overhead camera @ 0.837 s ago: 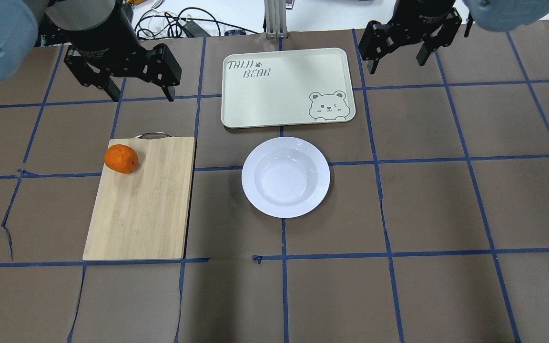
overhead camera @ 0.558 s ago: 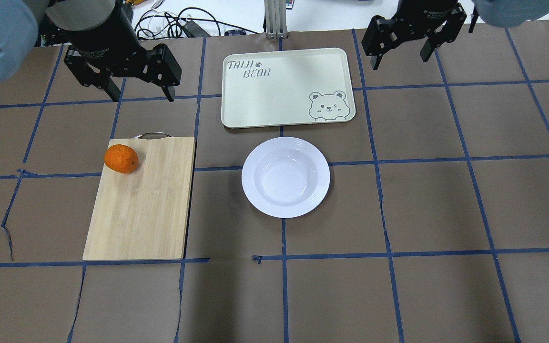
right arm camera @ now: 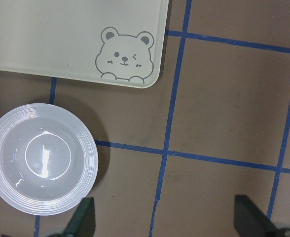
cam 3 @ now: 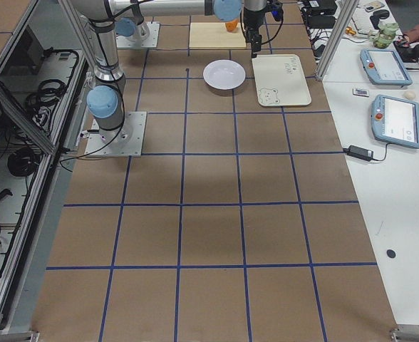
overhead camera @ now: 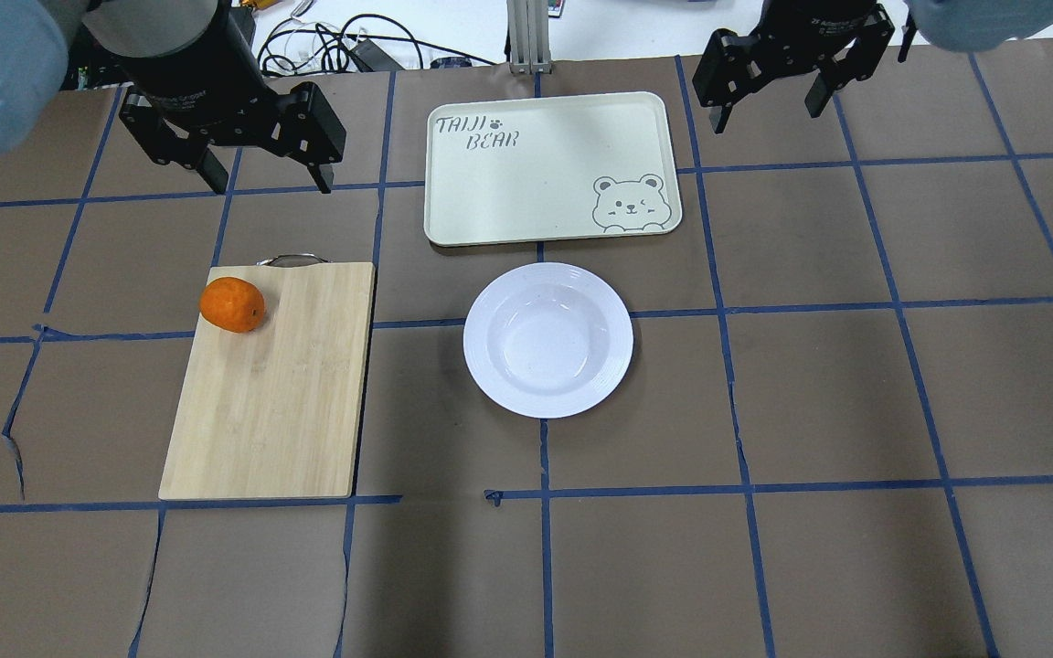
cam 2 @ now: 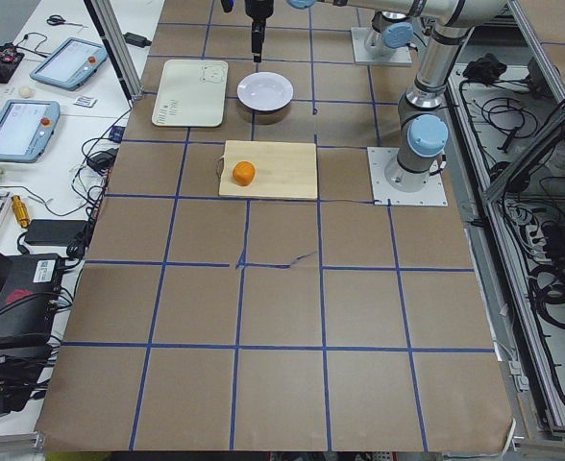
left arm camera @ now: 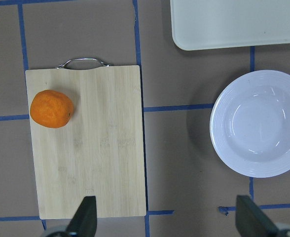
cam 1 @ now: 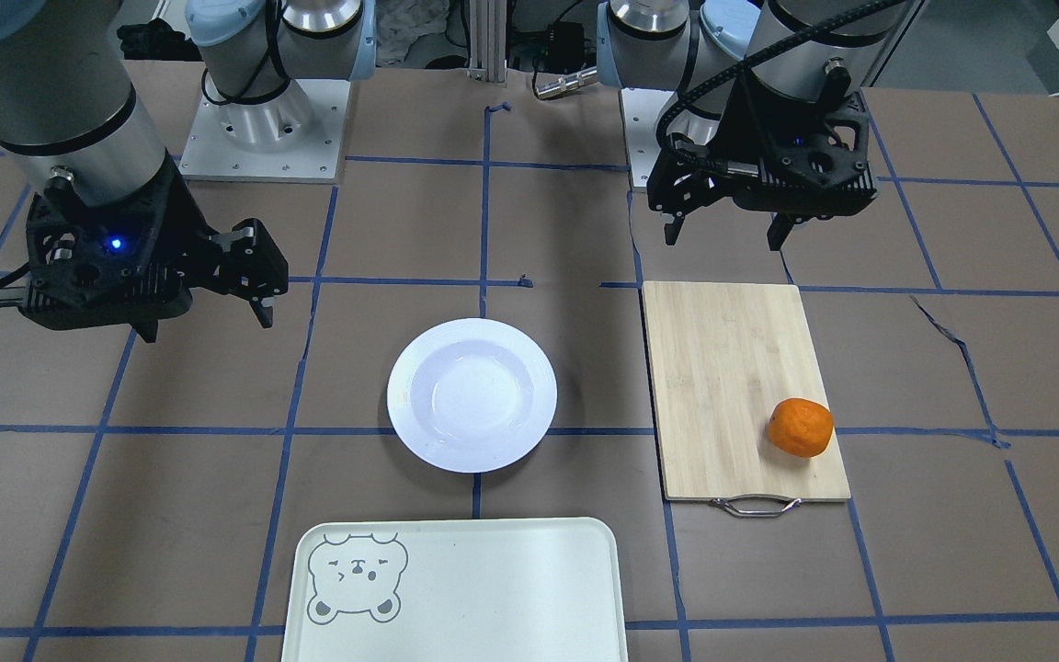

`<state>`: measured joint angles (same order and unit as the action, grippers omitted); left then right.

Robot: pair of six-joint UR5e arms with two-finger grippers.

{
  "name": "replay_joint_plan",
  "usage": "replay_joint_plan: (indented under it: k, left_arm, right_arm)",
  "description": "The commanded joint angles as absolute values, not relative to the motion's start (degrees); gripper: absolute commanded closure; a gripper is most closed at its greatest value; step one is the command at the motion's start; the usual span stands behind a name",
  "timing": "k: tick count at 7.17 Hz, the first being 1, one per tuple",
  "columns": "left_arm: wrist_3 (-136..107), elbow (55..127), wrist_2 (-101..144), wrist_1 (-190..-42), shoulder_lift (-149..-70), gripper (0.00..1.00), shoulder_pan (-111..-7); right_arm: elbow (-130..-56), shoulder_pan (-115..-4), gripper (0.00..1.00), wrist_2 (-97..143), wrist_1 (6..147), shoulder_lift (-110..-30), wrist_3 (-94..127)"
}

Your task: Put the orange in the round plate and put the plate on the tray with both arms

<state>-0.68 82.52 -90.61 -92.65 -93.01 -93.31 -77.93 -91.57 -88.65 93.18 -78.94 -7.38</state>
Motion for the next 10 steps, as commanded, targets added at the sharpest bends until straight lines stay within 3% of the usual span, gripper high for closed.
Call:
replay_joint_plan:
  k: [1,4,6,10]
  left_arm:
    - [0.43,82.7,-90.7,-92.99,-93.25,0.0,-92.29]
    - [3.93,86.81,-92.79,-91.77,-98.24,0.0,-88.6]
    - [8.07,90.95,-97.9,-81.08,-106.13,0.0,-83.96]
    - [13.14,91.23,-105.37,-78.14,-115.64,0.03,-80.33]
  right_arm:
    - [-78.13,-91.58,0.0,-88.94,92.99,-78.75,-7.29]
    - [-77.96,-91.67,0.0,-88.95,92.55,-78.31,-7.29]
    - [-77.78,-91.67,0.0,-89.12,92.81,-78.22,-7.47]
    - [-77.69,-91.58,0.0,-89.12,92.55,-78.31,-7.29]
